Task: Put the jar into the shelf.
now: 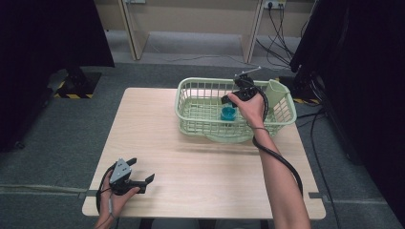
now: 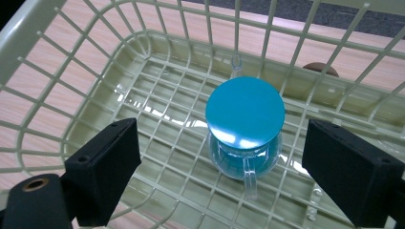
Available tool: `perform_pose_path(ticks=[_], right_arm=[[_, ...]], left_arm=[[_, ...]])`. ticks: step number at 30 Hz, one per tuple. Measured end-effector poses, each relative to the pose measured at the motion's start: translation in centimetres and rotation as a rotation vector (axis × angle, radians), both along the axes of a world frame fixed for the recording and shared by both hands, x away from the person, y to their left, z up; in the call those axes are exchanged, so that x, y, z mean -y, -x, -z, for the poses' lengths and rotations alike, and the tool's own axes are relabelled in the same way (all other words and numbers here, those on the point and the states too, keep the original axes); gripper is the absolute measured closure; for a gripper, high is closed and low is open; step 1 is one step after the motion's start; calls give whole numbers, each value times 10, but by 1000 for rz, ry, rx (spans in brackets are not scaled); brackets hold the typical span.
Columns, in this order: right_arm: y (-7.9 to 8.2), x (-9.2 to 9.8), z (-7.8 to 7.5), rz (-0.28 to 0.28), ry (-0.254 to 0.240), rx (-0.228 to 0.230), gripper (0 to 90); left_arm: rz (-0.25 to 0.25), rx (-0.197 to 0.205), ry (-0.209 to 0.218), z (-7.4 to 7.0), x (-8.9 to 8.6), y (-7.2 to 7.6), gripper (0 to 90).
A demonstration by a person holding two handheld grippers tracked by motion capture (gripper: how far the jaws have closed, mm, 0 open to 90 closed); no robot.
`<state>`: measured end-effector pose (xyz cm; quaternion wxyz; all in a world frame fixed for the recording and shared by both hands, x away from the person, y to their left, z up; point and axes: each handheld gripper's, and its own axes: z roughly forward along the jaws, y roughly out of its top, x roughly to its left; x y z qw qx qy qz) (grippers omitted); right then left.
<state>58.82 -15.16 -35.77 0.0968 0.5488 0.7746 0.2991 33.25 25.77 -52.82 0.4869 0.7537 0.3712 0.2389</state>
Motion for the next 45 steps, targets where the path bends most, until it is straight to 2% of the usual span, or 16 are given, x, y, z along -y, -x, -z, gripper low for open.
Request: perform_pose_path(ticks=[8,45], right_arm=[[11,4,-5,-11,-14,13,114],[45,25,-4,-33,-40,40,102]], left_arm=[[0,0,-3,0,0,0,33],[-3,0,-3,0,1,0,33]])
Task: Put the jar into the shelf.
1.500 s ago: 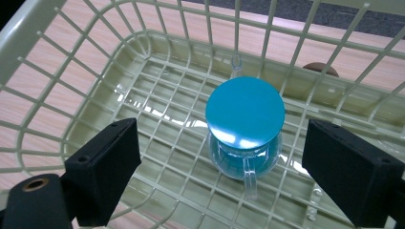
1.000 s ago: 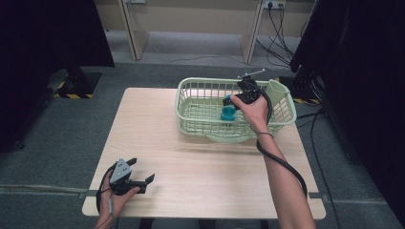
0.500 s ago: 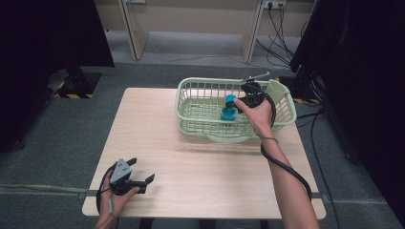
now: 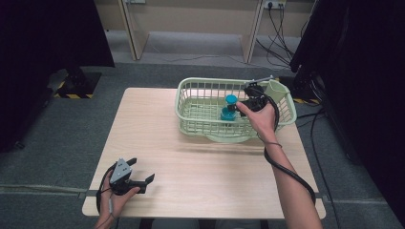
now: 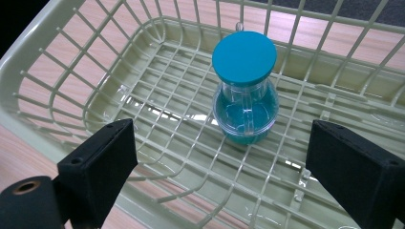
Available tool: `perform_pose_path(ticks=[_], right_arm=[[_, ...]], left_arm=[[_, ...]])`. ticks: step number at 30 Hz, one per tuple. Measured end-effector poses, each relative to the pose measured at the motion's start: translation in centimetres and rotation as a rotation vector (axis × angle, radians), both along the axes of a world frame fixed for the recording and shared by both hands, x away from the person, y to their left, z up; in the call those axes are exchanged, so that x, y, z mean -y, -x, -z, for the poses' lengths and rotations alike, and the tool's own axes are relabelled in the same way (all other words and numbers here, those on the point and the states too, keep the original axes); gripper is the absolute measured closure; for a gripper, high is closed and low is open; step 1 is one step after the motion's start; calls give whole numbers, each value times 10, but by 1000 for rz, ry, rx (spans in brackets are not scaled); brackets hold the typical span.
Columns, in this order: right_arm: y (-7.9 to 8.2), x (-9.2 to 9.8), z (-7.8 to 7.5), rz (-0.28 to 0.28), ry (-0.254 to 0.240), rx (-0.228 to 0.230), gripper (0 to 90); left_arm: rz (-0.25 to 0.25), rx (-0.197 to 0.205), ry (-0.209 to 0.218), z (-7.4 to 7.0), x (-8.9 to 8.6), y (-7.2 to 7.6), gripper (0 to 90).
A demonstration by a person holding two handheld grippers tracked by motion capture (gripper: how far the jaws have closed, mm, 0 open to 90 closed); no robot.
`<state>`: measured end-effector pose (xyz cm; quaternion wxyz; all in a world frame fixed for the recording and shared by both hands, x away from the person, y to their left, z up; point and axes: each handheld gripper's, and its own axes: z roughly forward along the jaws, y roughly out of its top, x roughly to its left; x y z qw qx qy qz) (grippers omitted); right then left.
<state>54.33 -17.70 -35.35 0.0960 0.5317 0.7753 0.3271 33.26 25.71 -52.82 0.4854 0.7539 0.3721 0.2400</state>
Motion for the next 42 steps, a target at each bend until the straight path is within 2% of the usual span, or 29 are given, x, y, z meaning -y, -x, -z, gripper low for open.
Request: perform_pose_path(ticks=[21,29,42], right_arm=[[24,11,2,-26,-7,28,96],[36,12,6,-41,-9,29,84],[53,17,6,-57,-9,60,80]], left_arm=[[-2,2,-3,0,0,0,33],[-2,2,-3,0,0,0,33],[-2,3,-3,0,0,0,32]])
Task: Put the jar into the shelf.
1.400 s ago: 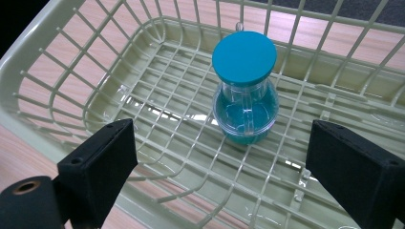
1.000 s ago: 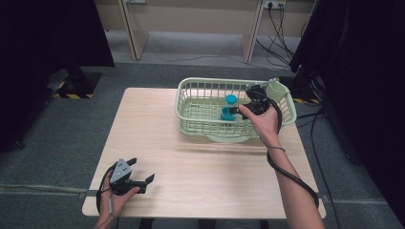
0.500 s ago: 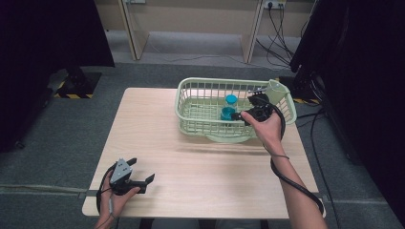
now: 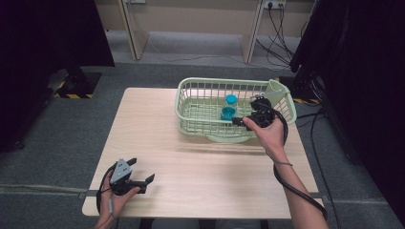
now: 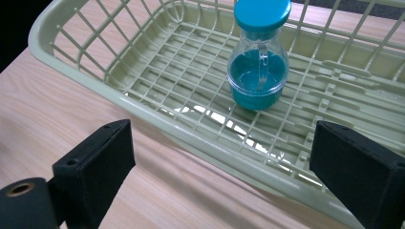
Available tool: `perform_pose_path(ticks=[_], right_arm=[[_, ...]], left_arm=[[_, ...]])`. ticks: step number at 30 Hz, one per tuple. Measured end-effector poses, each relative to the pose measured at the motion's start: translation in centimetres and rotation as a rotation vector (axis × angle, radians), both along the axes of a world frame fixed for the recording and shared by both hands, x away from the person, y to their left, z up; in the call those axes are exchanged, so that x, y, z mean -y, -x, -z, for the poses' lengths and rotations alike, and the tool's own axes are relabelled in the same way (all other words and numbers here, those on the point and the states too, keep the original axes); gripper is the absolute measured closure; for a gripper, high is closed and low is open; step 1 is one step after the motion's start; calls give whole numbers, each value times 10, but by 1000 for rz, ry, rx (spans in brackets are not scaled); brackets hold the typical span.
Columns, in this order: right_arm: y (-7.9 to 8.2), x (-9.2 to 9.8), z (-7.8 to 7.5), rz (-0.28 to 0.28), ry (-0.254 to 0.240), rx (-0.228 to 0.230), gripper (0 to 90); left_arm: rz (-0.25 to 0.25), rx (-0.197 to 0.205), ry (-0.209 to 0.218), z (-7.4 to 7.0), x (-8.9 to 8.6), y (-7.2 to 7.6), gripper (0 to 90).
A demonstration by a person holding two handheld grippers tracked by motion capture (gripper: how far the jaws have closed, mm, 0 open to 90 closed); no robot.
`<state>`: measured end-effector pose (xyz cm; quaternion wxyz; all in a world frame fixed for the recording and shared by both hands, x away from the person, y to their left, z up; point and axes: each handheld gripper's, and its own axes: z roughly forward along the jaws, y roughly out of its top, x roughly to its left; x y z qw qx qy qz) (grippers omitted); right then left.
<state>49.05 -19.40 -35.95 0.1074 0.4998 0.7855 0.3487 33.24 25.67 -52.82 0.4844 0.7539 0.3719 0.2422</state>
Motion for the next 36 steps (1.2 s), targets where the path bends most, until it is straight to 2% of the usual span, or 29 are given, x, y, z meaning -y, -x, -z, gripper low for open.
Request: perform_pose_path(ticks=[15,36], right_arm=[[23,9,6,-9,-16,19,78],[55,24,16,-19,1,42,78]], left_arm=[[-1,1,-3,0,0,0,32],[-3,0,-1,0,0,0,32]])
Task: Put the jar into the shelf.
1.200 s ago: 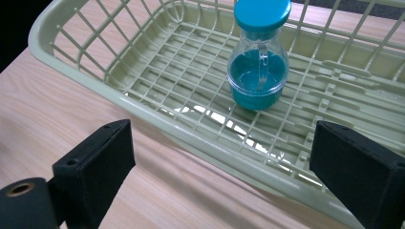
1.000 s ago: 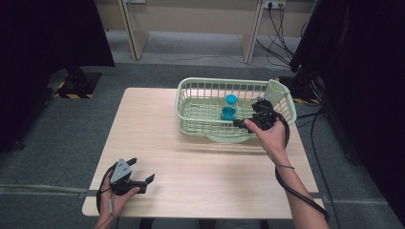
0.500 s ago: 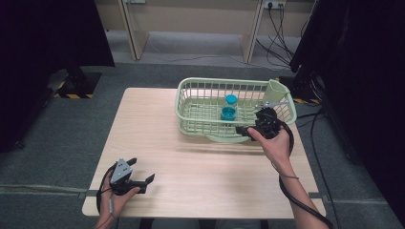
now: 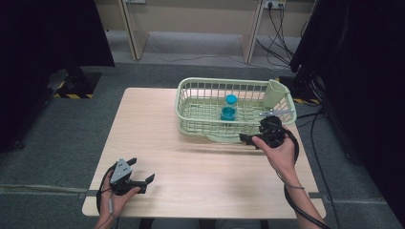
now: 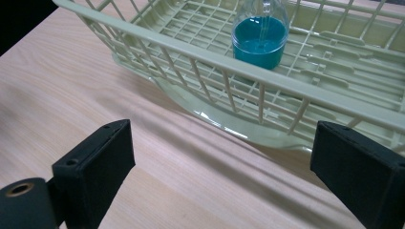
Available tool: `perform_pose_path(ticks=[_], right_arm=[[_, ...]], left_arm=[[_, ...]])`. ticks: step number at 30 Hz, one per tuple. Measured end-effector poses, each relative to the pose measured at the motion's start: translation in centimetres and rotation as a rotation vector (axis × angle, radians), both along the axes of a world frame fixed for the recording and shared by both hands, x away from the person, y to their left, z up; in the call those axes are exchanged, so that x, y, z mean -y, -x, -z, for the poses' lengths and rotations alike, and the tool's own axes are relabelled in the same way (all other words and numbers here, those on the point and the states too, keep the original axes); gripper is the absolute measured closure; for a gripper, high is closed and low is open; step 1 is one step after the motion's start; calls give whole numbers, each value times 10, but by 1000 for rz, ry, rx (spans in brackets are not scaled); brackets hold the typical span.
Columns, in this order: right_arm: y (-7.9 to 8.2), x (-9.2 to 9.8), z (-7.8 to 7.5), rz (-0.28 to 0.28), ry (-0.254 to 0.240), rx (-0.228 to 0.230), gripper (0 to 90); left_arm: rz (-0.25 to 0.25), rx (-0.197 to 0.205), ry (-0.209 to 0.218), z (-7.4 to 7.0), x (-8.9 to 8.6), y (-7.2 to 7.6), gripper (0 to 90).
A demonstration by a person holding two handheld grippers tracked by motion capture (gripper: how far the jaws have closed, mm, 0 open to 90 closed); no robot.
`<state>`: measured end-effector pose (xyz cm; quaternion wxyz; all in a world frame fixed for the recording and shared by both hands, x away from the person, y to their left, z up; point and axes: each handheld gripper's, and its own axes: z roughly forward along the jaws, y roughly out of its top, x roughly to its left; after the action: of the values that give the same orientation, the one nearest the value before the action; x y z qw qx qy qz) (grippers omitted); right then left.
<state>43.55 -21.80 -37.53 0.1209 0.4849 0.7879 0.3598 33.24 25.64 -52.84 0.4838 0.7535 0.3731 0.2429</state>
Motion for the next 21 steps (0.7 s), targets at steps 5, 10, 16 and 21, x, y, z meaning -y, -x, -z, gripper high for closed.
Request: perform_pose_path(ticks=[5,10,16,21], right_arm=[[6,6,4,8,-4,-2,77],[10,11,8,15,-7,-5,77],[18,17,15,21,-5,-13,77],[23,23,23,29,-9,-22,77]], left_arm=[[-1,0,-1,0,0,0,32],[-1,0,-1,0,0,0,32],[-2,0,-1,0,0,0,32],[-2,0,-2,0,0,0,32]])
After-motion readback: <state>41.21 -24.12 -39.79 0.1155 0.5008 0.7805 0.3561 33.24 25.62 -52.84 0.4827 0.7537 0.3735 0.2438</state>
